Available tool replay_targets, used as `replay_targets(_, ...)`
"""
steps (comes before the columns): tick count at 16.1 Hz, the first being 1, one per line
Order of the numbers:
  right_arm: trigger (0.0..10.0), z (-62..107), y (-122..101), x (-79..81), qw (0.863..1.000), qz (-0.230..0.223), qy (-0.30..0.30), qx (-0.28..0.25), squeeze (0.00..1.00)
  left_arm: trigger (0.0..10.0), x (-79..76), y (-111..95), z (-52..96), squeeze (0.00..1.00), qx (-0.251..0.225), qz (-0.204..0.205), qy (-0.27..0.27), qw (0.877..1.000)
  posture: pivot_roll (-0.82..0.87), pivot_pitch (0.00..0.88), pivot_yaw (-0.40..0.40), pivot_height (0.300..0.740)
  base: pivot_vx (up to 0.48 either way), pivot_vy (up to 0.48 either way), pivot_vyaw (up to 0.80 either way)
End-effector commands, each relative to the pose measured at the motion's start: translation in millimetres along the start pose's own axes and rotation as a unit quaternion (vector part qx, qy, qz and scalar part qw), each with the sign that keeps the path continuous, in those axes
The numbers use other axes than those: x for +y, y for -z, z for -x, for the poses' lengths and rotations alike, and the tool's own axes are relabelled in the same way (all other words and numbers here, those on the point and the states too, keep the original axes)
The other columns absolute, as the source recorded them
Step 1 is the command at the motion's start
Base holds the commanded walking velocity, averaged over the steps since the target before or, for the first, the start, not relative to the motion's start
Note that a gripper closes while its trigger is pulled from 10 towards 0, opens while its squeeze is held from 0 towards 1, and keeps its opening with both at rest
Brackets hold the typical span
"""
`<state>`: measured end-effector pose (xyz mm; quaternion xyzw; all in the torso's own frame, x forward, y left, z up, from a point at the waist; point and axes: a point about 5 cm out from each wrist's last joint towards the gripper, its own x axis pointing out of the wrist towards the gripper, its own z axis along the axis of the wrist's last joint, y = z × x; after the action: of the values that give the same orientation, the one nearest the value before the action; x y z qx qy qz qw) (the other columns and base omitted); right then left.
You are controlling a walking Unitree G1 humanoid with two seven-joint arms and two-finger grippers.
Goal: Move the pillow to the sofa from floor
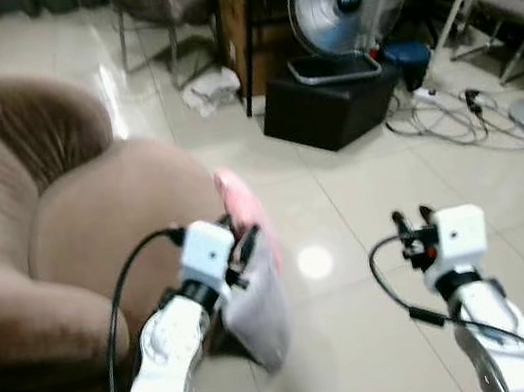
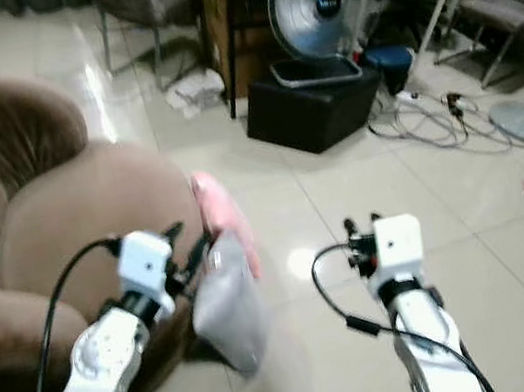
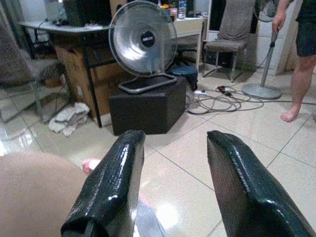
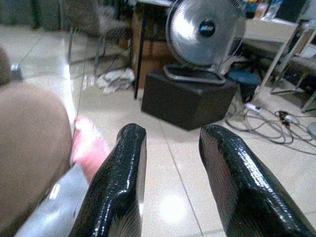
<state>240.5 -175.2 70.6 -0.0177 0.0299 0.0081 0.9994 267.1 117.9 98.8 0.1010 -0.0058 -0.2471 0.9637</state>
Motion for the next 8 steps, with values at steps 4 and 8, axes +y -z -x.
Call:
replay_targets(4, 10.0, 13.7, 2, 2.4, 1.0, -0.018, 0.017, -0.006, 0.0, 10.0, 0.6, 9, -5.5, 0.0, 0.021, -0.004, 0.009, 1.0, 0.0, 0.061, -0.068, 0.74, 0.352, 0.0, 0.0)
replay_targets(8, 10.0, 21.8, 6, -0.7, 0.999, -0.025, 0.039, 0.002, 0.0, 10.0, -1.5, 7, -12.1, 0.0, 0.017, -0.005, 0.022, 1.0, 0.0, 0.059, -0.061, 0.74, 0.341, 0.0, 0.0)
